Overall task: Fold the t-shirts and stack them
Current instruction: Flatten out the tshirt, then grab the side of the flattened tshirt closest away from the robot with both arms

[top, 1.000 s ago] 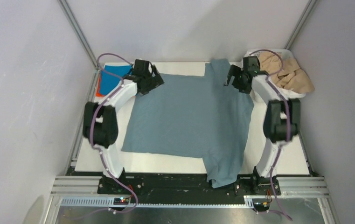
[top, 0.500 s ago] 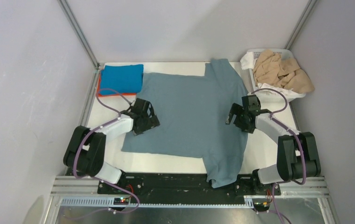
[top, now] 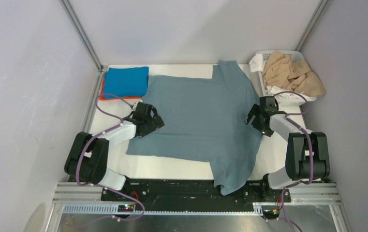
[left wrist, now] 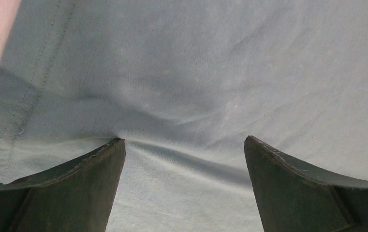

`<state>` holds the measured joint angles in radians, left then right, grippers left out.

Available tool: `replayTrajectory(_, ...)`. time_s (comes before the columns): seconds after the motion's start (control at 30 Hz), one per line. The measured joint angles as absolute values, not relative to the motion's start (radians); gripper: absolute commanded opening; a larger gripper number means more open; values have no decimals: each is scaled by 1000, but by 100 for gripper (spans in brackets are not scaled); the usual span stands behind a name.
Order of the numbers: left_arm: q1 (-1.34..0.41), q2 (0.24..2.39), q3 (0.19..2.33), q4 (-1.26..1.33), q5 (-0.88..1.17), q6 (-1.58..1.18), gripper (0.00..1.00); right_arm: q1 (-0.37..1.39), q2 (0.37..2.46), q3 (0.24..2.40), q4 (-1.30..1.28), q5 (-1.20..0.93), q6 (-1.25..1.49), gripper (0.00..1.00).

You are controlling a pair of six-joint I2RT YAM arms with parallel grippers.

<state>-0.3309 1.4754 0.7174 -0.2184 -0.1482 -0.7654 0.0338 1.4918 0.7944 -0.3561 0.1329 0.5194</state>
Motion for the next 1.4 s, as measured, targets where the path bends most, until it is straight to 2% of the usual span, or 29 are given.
replayTrajectory(0.27,-317,1404,690,-242,-117,-751,100,78,1461,849,-381,152,440,99)
replayTrajectory(0.5,-317,1024,649,-384,-202,-781,100,234,1156,873,-470,223,410,100)
replayTrajectory(0.63,-316,887,612,-511,-313,-848,100,374,1040,890,-537,270,410,100)
replayTrajectory(0.83,-315,820,452,-678,-369,-975,100,650,1059,884,-654,304,405,100)
replayTrajectory(0.93,-315,825,418,-728,-386,-1030,93,717,1071,855,-690,314,406,100)
replayTrajectory(1.23,-313,934,417,-717,-463,-1155,80,723,1070,799,-684,313,396,100)
replayTrajectory(1.37,-310,999,423,-630,-476,-1160,54,723,1070,799,-675,307,388,99)
replayTrajectory(1.4,-309,1019,427,-611,-479,-1162,51,723,1070,799,-675,306,388,99)
